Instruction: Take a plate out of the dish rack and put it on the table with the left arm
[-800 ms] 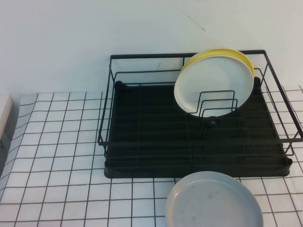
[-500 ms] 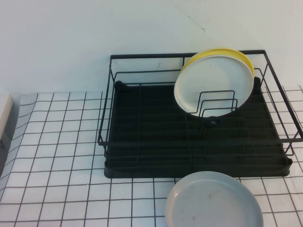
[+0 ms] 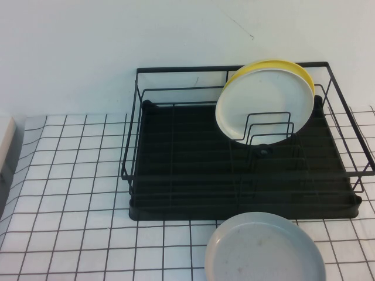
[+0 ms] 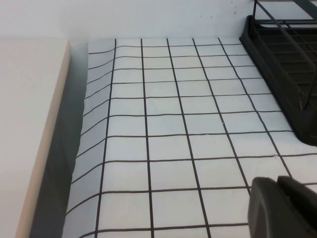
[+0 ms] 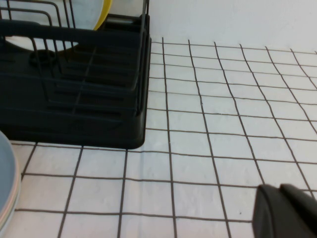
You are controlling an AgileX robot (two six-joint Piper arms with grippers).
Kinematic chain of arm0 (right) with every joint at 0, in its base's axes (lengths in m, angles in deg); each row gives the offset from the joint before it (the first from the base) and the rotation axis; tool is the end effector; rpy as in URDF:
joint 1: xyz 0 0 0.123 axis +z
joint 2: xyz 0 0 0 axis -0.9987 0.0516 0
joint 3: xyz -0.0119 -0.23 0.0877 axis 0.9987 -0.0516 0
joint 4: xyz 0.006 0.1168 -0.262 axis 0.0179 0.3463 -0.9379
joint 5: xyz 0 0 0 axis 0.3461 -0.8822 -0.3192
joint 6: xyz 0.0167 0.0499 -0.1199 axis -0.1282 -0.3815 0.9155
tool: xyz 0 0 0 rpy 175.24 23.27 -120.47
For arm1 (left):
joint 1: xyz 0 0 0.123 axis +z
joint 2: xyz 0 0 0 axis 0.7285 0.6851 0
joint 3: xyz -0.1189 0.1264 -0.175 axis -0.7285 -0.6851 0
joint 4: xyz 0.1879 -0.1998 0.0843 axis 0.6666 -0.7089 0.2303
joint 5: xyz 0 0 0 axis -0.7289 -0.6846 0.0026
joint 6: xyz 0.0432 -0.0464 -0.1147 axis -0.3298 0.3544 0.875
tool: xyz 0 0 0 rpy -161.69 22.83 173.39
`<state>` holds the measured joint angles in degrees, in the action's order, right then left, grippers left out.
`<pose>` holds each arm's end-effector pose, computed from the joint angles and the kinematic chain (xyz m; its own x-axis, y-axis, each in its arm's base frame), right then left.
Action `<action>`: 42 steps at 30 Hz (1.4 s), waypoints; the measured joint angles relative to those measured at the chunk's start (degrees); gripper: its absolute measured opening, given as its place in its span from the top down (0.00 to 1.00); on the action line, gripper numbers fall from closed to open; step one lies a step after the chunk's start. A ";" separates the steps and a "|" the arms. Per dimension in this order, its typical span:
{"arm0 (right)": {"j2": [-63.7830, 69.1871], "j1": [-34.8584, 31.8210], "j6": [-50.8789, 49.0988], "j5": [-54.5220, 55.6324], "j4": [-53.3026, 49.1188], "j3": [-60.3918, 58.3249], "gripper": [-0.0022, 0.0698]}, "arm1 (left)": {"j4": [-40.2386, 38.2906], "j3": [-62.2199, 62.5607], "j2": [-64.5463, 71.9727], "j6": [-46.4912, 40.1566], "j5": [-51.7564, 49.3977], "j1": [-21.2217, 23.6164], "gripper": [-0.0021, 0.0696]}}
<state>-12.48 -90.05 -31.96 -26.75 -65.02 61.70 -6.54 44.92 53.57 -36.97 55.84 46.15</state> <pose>0.1661 -0.0072 0.1649 -0.2702 -0.1211 -0.9551 0.0048 0.9919 -0.1271 0.1671 -0.0066 0.1696 -0.2410 -0.0984 -0.9655 0.0224 0.9940 -0.1069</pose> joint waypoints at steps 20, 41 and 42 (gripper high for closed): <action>0.00 0.00 0.00 0.00 0.00 0.00 0.97 | 0.90 -0.11 0.00 -1.12 2.21 0.00 0.98; 0.00 0.00 0.00 0.00 0.00 0.00 0.97 | 2.53 -0.14 0.00 -2.38 0.67 0.00 0.98; 0.00 0.00 0.00 0.00 0.00 0.00 0.97 | 2.58 -0.14 0.00 -2.42 0.49 0.00 0.98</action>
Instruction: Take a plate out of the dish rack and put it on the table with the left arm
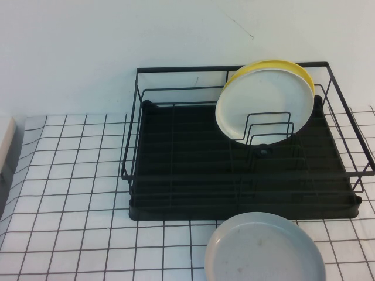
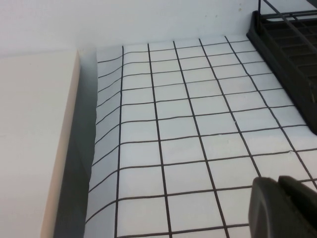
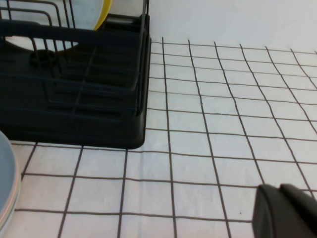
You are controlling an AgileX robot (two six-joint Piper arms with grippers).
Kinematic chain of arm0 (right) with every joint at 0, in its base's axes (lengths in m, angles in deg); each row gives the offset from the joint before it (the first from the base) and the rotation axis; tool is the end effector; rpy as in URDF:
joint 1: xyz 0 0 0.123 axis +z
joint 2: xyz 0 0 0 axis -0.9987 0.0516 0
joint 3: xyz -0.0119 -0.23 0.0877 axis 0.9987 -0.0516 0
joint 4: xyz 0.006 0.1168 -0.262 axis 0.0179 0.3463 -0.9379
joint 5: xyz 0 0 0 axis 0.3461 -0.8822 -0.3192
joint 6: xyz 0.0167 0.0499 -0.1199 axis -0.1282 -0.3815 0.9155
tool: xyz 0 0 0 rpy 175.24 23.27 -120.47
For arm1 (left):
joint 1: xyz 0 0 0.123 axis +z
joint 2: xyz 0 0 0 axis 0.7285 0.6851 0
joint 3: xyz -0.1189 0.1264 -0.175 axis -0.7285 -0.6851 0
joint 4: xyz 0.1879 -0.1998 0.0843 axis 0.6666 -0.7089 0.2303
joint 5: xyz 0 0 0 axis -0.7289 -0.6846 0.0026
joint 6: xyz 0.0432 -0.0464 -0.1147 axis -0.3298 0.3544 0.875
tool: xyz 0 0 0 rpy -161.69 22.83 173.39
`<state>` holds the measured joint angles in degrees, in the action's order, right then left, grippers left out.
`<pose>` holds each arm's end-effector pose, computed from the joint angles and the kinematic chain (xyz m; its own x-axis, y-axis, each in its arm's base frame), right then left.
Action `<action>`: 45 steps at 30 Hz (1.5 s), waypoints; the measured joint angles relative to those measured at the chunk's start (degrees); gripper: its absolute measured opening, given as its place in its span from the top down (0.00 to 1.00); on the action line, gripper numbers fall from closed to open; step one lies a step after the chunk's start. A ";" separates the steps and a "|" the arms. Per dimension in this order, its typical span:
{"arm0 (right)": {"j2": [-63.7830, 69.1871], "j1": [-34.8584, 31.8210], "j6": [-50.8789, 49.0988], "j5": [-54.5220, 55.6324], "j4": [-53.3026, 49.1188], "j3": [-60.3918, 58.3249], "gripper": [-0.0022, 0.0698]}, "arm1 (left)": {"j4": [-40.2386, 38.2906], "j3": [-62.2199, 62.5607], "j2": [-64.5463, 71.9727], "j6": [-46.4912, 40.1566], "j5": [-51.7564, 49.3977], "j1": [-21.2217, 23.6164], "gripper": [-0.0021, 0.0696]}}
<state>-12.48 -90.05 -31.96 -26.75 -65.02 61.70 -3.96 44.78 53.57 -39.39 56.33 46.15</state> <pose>0.1661 -0.0072 0.1649 -0.2702 -0.1211 -0.9551 0.0048 0.9919 -0.1271 0.1675 -0.0047 0.1695 -0.2333 -0.0139 -0.9723 0.0284 0.9994 -0.0212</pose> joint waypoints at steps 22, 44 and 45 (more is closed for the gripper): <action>0.00 0.00 0.00 0.00 0.00 0.00 0.97 | 0.40 -0.10 0.00 -0.33 23.61 0.00 0.98; 0.00 0.00 0.00 0.00 0.00 0.00 0.97 | 0.24 -0.10 -0.13 -1.97 12.45 0.00 0.98; 0.00 0.00 0.00 0.00 0.00 0.00 0.97 | -0.19 -0.10 -0.13 -1.97 9.36 0.00 0.98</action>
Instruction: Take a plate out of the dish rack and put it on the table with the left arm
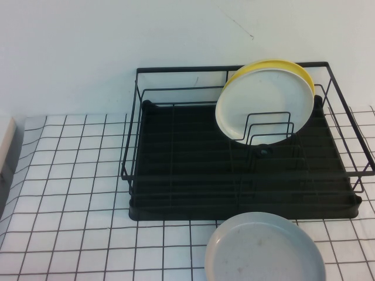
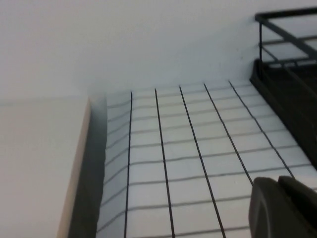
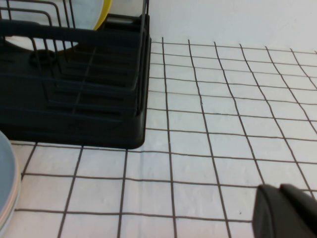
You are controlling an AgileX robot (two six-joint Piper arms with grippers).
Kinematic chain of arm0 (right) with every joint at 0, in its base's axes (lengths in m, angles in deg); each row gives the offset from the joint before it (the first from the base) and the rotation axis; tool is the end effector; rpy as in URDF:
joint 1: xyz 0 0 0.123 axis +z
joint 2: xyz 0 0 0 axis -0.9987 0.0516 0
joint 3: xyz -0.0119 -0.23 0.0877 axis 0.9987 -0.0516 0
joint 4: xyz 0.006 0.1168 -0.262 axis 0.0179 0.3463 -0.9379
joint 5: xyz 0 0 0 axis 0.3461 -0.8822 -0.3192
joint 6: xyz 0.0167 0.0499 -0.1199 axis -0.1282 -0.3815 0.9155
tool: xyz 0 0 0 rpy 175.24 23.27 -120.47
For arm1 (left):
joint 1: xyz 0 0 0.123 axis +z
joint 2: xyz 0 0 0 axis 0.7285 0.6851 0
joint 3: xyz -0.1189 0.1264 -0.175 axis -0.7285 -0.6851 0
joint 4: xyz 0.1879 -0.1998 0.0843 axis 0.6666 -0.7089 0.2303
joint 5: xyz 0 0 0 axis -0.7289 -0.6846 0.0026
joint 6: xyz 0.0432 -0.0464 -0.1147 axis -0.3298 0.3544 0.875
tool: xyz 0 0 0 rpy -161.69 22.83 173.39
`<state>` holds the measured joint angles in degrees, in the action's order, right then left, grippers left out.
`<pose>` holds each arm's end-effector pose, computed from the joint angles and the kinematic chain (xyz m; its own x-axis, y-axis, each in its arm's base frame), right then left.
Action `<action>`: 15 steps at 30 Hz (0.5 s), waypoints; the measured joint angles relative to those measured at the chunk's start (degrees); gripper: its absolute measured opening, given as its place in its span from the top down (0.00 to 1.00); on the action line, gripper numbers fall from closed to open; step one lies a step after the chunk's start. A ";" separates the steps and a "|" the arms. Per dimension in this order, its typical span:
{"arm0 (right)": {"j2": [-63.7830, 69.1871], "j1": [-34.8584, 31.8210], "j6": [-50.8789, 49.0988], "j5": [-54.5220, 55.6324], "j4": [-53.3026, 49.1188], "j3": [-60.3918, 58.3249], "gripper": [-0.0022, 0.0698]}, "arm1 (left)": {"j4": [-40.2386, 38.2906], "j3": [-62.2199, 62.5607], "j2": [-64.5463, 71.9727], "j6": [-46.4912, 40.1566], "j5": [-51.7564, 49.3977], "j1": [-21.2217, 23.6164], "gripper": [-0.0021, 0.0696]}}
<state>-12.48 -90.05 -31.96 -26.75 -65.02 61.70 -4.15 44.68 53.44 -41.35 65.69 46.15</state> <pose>0.1661 -0.0072 0.1649 -0.2702 -0.1211 -0.9551 0.0048 0.9919 -0.1271 0.1707 -0.0033 0.1903 -0.0711 0.0126 -0.9974 0.0228 0.9997 0.0110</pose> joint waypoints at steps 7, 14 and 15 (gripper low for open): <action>0.00 0.00 0.00 0.00 0.00 0.00 0.97 | -2.16 0.00 0.00 0.12 -5.39 0.00 0.98; 0.00 0.00 0.00 0.00 0.00 0.00 0.97 | -2.53 0.00 0.00 0.22 -5.35 0.00 0.98; 0.00 0.00 0.00 0.00 0.00 0.00 0.97 | -2.53 0.00 0.00 0.29 -5.92 0.00 0.98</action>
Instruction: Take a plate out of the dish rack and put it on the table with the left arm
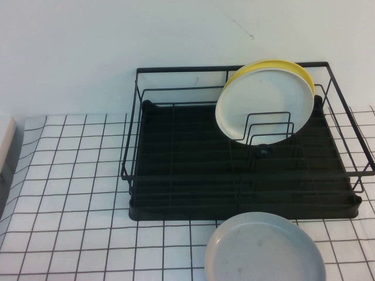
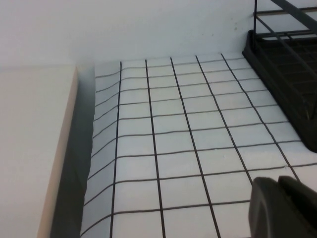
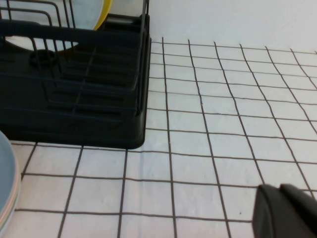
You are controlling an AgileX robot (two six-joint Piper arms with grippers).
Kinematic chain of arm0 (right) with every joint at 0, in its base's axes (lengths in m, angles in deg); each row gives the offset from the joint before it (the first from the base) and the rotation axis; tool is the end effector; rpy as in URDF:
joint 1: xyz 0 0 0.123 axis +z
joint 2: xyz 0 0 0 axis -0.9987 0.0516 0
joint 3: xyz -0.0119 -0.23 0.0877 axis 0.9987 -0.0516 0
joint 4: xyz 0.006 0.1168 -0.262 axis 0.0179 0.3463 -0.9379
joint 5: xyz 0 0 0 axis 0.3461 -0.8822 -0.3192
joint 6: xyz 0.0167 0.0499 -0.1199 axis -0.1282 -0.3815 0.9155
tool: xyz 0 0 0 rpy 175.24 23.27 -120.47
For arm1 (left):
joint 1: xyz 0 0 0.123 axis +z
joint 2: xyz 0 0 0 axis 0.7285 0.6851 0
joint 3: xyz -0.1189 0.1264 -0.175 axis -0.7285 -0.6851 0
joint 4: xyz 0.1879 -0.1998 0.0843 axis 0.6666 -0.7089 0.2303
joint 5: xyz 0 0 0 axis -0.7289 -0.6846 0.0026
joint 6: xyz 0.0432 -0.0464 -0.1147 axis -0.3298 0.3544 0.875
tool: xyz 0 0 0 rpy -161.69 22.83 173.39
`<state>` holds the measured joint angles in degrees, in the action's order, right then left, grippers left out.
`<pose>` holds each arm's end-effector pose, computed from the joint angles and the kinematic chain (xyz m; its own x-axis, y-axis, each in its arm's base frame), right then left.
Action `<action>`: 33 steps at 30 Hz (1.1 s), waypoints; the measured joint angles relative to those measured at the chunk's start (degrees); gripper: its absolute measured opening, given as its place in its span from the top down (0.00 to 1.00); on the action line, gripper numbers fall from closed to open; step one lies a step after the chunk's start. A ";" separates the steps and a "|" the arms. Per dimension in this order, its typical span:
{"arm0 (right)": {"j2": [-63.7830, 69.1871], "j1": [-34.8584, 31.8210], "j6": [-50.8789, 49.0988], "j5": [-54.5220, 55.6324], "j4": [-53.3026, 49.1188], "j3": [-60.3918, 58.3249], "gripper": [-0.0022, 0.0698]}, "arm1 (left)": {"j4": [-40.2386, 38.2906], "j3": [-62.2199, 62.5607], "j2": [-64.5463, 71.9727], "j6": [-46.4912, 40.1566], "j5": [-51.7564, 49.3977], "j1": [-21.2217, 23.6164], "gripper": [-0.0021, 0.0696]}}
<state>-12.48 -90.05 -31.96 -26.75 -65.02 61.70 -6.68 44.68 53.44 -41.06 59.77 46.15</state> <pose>0.1661 -0.0072 0.1649 -0.2702 -0.1211 -0.9551 0.0048 0.9919 -0.1271 0.1689 -0.0057 0.1770 -0.1739 -0.0326 -0.9842 0.0342 0.9986 -0.0391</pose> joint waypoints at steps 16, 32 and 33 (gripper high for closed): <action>0.00 0.00 0.00 0.00 0.00 0.00 0.97 | 0.16 0.00 0.00 0.05 -1.25 0.00 0.98; 0.00 0.00 0.00 0.00 0.00 0.00 0.97 | -1.11 0.10 0.00 0.05 -3.29 0.00 0.98; 0.00 0.00 0.00 0.00 0.00 0.00 0.97 | -1.11 0.10 0.00 0.05 -3.29 0.00 0.98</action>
<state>-12.48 -90.05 -31.96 -26.75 -65.02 61.70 -7.80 44.78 53.44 -41.01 56.49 46.15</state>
